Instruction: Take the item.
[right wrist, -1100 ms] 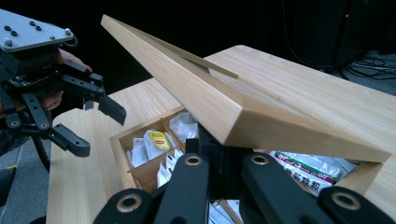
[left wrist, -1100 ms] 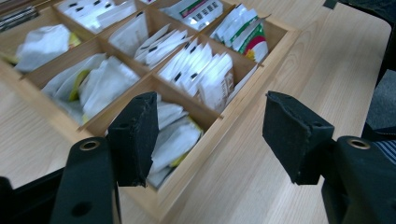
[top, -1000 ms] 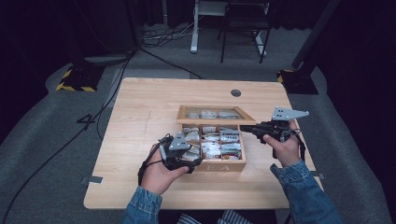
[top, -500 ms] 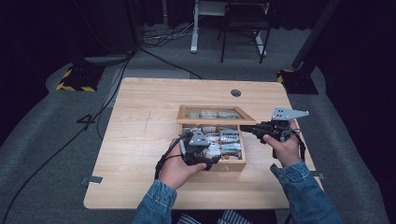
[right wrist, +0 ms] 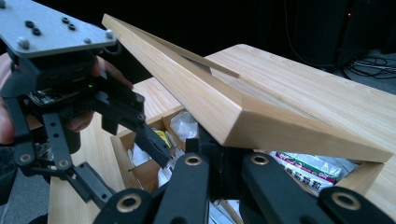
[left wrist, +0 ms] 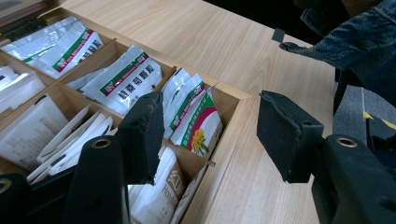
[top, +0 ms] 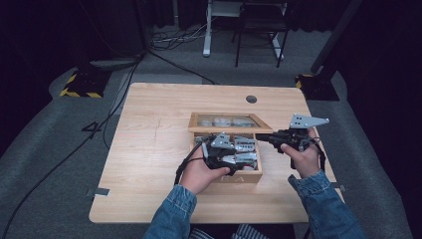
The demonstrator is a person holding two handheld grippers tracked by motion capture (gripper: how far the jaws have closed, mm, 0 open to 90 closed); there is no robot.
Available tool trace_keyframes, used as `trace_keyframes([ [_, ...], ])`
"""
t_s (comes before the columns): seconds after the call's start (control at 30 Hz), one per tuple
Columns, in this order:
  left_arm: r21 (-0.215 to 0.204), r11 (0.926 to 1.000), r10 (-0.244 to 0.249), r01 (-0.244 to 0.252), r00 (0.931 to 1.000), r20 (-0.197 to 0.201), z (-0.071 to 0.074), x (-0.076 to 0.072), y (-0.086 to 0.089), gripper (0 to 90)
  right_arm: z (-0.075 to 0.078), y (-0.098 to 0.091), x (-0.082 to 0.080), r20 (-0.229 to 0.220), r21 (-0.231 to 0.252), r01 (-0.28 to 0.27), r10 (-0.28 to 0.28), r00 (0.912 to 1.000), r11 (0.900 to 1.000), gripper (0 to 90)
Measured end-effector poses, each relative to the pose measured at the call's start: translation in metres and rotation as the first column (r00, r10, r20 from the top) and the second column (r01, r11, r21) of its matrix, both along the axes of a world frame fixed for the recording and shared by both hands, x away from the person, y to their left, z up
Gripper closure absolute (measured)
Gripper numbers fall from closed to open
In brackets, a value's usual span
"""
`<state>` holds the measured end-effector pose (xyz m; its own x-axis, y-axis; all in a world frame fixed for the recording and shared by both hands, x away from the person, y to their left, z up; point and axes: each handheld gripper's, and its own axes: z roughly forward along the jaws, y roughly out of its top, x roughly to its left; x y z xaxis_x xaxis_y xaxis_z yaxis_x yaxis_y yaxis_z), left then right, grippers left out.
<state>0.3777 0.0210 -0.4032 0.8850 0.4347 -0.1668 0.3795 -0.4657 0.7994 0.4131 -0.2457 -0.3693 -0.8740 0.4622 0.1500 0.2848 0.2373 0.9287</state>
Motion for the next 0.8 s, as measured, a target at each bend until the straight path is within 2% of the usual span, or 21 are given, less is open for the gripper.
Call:
trace_keyframes([
  [0.07, 0.004, 0.9999, -0.010, 0.010, 0.9999, 0.011, 0.000, 0.001, -0.002, 42.2, 0.000, 0.000, 0.000, 0.000, 0.000, 0.000, 0.000, 1.0000, 1.0000, 90.0],
  [0.23, 0.048, 0.9985, -0.029, 0.028, 0.9994, 0.021, 0.000, 0.002, -0.011, 43.1, 0.001, 0.000, 0.000, 0.000, 0.004, -0.001, 0.001, 1.0000, 1.0000, 90.0],
  [0.4, 0.064, 0.9973, -0.036, 0.035, 0.9994, 0.004, -0.005, 0.001, -0.021, 43.3, 0.001, 0.000, -0.001, 0.000, 0.005, -0.004, 0.004, 1.0000, 1.0000, 90.0],
  [0.5, 0.082, 0.9964, -0.018, 0.019, 0.9998, -0.007, -0.010, 0.004, -0.026, 44.7, 0.001, 0.000, 0.000, 0.001, 0.006, -0.003, 0.003, 1.0000, 1.0000, 90.0],
  [0.67, 0.090, 0.9959, -0.011, 0.013, 0.9998, -0.017, -0.014, 0.009, -0.032, 45.7, 0.001, 0.000, 0.000, 0.003, 0.005, -0.003, 0.003, 1.0000, 1.0000, 90.0],
  [0.8, 0.085, 0.9963, -0.012, 0.016, 0.9990, -0.042, -0.019, 0.015, -0.037, 46.5, 0.001, 0.000, 0.000, 0.005, 0.006, -0.006, 0.006, 1.0000, 1.0000, 90.0],
])
